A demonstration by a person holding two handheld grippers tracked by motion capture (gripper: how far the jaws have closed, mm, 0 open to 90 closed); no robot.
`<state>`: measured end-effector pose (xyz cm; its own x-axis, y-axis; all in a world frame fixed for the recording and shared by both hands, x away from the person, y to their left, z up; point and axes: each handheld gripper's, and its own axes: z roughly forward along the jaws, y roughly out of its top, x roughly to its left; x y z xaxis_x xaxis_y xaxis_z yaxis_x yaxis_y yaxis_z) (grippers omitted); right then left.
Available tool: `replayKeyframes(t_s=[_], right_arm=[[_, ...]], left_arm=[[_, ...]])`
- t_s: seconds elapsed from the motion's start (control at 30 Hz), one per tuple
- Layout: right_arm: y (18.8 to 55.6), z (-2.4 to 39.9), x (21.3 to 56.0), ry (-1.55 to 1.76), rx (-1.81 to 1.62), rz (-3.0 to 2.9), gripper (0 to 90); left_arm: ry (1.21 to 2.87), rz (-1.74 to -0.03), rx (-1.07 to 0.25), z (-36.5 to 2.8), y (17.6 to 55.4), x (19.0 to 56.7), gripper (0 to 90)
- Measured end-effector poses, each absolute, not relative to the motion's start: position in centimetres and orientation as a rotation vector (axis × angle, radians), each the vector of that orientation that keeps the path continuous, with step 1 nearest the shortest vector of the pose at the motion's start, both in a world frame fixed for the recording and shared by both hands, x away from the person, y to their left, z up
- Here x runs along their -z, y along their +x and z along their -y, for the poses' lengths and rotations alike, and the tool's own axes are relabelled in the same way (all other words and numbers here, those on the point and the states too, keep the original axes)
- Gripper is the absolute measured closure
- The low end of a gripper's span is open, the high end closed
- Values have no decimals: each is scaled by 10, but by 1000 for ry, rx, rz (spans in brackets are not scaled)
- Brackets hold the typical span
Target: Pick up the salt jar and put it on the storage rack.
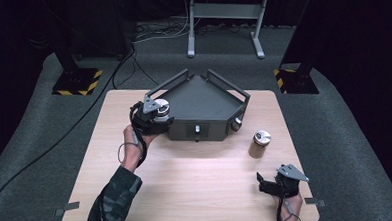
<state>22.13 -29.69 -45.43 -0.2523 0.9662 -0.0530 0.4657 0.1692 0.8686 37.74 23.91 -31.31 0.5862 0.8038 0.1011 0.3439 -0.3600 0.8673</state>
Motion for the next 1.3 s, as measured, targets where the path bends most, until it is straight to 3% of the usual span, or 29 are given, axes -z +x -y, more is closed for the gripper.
replayKeyframes(t_s=[1.3], right_arm=[[222,297,454,1355,-1004,-1820,0]], left_arm=[[1921,-944,-650,-218,423,304,313]])
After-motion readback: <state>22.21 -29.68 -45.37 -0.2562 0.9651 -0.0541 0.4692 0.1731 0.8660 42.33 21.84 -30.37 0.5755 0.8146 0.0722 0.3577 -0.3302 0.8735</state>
